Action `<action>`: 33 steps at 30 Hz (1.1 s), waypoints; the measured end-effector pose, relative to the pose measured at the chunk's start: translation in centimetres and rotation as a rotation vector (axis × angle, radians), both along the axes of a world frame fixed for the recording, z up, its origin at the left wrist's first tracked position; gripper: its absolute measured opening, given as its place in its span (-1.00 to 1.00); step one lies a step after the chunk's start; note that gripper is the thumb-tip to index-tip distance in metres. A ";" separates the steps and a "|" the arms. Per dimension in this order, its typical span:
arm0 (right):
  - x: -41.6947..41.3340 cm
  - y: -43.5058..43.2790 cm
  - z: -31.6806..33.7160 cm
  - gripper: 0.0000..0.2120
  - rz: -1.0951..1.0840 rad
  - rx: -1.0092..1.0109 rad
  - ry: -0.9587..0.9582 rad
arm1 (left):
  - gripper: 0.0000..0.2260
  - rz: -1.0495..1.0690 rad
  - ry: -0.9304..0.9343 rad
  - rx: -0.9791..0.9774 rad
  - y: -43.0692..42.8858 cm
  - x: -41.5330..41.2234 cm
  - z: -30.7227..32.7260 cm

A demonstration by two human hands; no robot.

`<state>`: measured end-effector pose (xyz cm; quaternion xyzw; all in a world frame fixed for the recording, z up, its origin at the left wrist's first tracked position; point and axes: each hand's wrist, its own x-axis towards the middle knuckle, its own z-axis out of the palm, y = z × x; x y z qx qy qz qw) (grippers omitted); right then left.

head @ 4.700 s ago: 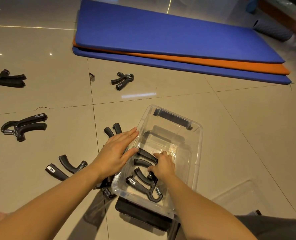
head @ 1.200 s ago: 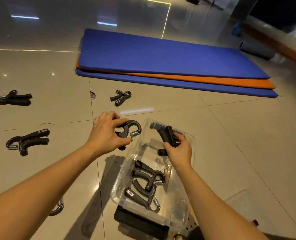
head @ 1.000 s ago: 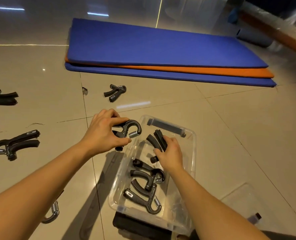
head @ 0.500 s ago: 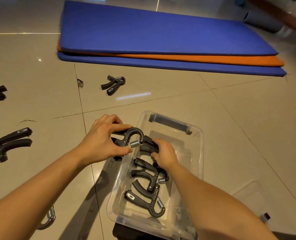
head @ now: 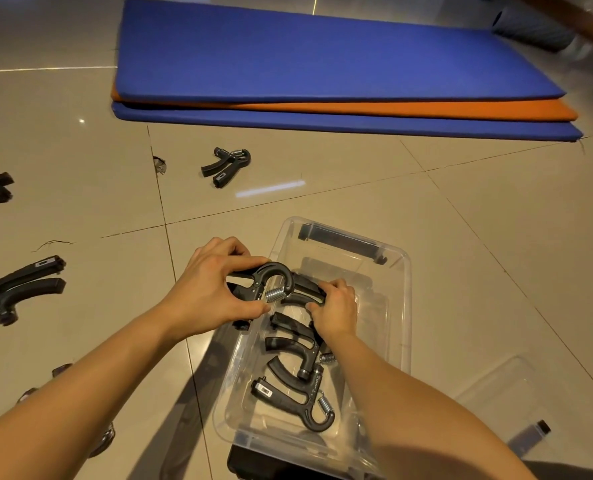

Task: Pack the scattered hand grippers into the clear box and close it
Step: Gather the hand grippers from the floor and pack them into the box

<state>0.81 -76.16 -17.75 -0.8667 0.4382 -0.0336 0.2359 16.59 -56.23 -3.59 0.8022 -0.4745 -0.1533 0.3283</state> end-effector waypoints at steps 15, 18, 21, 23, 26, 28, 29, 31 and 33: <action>1.2 -0.5 12.5 -0.71 -0.156 0.389 -0.341 | -0.35 -0.019 -0.135 0.047 0.1 0.3 3.2; 1.9 0.2 18.4 -0.82 -0.188 0.687 -0.579 | -0.31 -0.001 -0.185 0.022 -0.3 0.4 6.4; 1.9 1.3 23.2 -0.68 -0.102 0.974 -0.711 | -0.33 -0.024 -0.230 -0.010 -1.2 -0.1 9.4; 1.5 1.6 25.1 -0.71 -0.070 1.026 -0.771 | -0.34 -0.033 -0.279 -0.030 -2.1 -0.5 10.9; 0.4 1.7 26.4 -0.86 -0.051 0.973 -0.791 | -0.34 -0.027 -0.317 -0.042 -3.1 -1.1 11.9; -0.3 1.8 26.6 -0.87 -0.036 0.900 -0.776 | -0.34 -0.040 -0.327 -0.039 -3.4 -1.7 11.5; -0.7 1.9 26.6 -0.87 -0.038 0.866 -0.772 | -0.34 -0.054 -0.329 -0.034 -3.5 -2.0 11.2; -1.5 1.9 26.2 -0.90 -0.077 0.813 -0.772 | -0.30 -0.077 -0.296 -0.030 -3.5 -2.5 10.4; -2.5 1.6 25.7 -0.91 -0.146 0.783 -0.773 | -0.26 -0.072 -0.198 -0.051 -3.1 -2.3 9.7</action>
